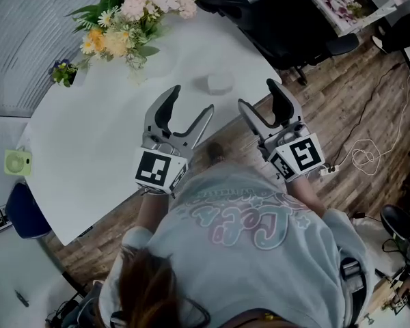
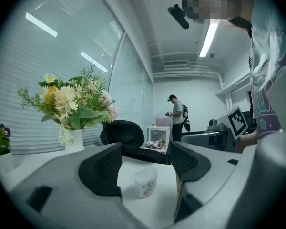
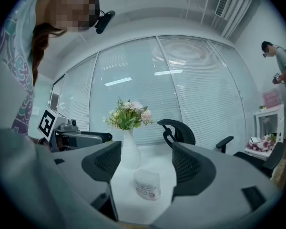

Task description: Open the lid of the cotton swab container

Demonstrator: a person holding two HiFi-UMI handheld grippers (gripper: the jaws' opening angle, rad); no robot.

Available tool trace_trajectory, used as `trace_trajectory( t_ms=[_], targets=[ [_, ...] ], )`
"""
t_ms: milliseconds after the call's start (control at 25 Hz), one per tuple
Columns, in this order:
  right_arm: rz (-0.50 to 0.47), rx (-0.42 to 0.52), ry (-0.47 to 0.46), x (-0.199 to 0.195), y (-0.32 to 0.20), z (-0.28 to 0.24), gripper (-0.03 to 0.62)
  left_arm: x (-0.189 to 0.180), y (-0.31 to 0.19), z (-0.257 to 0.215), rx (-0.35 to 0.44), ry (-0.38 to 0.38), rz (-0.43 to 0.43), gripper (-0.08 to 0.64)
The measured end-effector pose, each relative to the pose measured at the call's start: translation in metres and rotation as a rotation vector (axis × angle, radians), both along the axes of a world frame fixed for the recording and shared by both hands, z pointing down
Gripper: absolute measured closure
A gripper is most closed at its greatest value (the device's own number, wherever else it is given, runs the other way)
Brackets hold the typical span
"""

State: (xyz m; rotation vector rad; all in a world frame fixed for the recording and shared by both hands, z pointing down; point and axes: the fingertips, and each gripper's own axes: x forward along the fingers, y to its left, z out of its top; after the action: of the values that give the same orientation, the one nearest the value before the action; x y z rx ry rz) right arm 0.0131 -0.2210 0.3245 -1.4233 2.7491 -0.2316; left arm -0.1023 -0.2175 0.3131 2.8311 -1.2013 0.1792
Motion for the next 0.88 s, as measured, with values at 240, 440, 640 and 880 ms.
trace_trajectory(
  t_ms=[240, 440, 640, 880],
  targets=[
    [0.001, -0.006, 0.005, -0.008, -0.016, 0.006, 0.270, -0.003, -0.016, 0.006, -0.004, 0.002, 0.013, 0.272],
    [0.005, -0.004, 0.000, -0.011, -0.026, 0.007, 0.272, -0.005, -0.025, 0.011, -0.012, 0.003, 0.015, 0.272],
    [0.000, -0.015, 0.007, -0.005, -0.026, 0.010, 0.270, -0.001, -0.026, 0.016, -0.027, 0.012, 0.016, 0.272],
    [-0.019, -0.014, 0.016, 0.002, -0.030, 0.007, 0.270, 0.006, -0.029, 0.015, -0.028, 0.023, 0.018, 0.272]
  ],
)
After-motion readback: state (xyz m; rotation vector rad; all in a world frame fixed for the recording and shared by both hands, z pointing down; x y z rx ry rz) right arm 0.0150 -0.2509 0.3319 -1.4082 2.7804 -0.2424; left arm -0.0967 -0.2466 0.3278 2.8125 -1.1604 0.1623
